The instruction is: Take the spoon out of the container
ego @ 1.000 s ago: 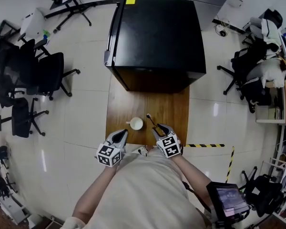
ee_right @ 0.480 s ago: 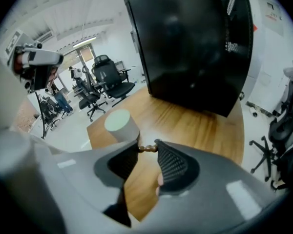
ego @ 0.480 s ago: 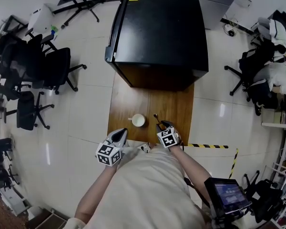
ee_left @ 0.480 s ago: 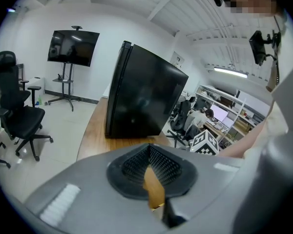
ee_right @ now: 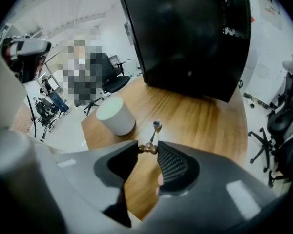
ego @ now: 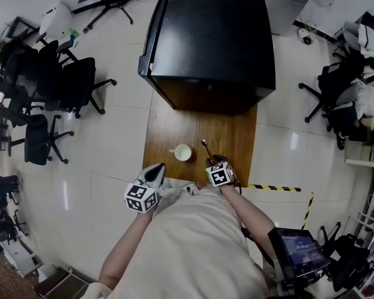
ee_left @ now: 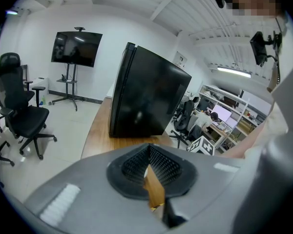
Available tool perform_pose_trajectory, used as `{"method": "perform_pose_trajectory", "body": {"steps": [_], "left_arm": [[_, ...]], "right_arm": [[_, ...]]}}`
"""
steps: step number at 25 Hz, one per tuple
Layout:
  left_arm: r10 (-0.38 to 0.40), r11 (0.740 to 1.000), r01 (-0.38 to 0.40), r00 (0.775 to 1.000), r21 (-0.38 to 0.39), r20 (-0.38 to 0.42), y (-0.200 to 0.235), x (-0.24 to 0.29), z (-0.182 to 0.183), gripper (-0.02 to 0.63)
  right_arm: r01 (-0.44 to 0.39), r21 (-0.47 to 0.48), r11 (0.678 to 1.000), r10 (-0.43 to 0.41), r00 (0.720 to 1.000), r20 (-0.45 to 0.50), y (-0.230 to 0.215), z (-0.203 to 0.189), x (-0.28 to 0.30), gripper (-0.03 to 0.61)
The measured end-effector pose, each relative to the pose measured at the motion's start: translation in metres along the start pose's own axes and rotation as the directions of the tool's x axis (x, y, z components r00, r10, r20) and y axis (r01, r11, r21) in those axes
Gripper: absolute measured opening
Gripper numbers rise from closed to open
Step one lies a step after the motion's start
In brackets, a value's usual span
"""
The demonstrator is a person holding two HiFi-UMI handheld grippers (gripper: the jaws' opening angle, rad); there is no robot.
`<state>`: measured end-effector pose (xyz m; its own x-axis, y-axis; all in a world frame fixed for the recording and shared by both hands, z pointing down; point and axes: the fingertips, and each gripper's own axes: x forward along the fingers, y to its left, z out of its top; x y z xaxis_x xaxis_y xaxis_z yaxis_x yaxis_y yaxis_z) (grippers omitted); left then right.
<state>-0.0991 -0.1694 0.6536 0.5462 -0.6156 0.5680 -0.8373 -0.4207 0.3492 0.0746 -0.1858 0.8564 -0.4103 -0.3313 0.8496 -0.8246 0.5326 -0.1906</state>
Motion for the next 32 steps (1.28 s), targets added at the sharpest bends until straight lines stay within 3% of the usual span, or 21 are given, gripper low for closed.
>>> {"method": "perform_pose_trajectory", "body": {"steps": [15, 28, 32], "left_arm": [[-0.005, 1.0, 0.006, 1.0, 0.008, -0.016, -0.001, 0.001, -0.002, 0.0], [-0.008, 1.0, 0.008, 0.999, 0.0, -0.039, -0.012, -0.005, -0.021, 0.0], [-0.006, 1.0, 0.006, 0.999, -0.005, -0.039, -0.011, -0.01, -0.027, 0.0]], "right_arm": [[-0.005, -0.006, 1.0, 0.004, 0.992, -0.126, -0.002, -0.046, 0.006, 0.127], [0.002, -0.003, 1.0, -0.003, 0.971, -0.24, 0.005, -0.071, 0.049, 0.129], [0.031, -0.023, 0.999, -0.035, 0.975, -0.22, 0.005, -0.071, 0.049, 0.129]]}}
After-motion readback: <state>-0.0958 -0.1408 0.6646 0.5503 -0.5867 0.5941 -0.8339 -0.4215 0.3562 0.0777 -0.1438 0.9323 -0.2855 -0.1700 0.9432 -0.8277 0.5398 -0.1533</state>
